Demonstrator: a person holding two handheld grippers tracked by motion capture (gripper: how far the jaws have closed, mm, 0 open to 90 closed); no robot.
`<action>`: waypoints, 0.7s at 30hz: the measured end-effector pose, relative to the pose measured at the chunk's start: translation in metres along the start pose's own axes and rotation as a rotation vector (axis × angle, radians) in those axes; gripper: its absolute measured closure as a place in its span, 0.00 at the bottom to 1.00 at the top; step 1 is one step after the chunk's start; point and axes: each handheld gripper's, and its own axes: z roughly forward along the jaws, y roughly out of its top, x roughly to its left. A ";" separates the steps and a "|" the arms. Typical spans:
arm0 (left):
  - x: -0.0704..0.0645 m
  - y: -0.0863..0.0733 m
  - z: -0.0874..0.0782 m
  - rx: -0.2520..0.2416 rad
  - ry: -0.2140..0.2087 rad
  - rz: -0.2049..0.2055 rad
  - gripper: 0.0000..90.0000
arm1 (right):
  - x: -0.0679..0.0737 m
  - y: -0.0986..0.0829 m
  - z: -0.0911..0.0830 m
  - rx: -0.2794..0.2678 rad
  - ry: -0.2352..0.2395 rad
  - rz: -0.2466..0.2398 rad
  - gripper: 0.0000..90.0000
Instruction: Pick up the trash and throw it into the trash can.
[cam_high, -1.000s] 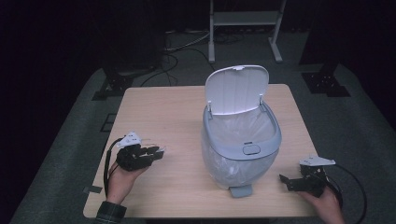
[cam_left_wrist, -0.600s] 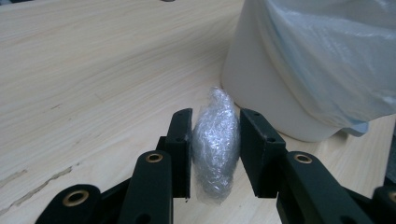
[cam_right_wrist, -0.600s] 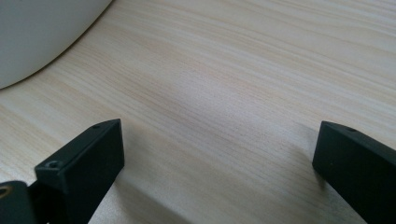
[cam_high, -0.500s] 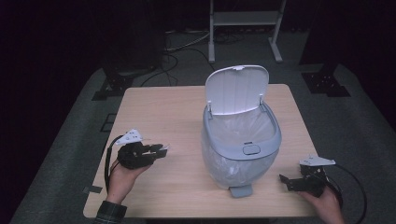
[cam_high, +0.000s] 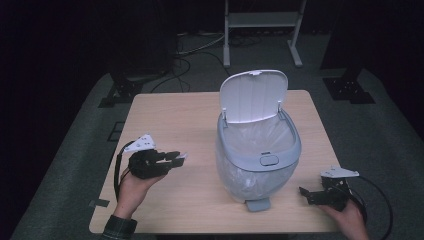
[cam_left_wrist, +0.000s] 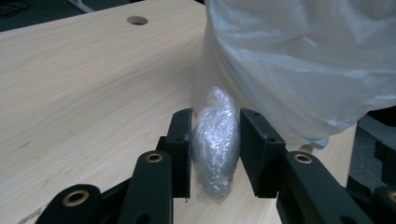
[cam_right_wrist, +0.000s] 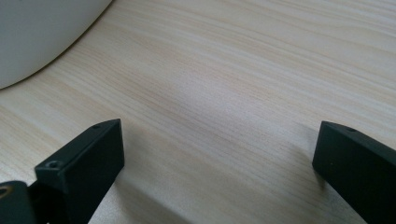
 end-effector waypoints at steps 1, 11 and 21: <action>-0.001 0.002 0.000 -0.001 -0.004 0.004 0.73 | 0.000 0.000 0.000 0.000 0.000 0.000 0.01; -0.010 0.017 -0.003 -0.024 -0.050 0.026 0.73 | 0.000 0.000 0.000 0.000 0.000 0.000 0.01; -0.015 0.037 -0.009 -0.058 -0.086 0.048 0.73 | 0.000 0.000 0.000 0.000 0.000 0.000 0.01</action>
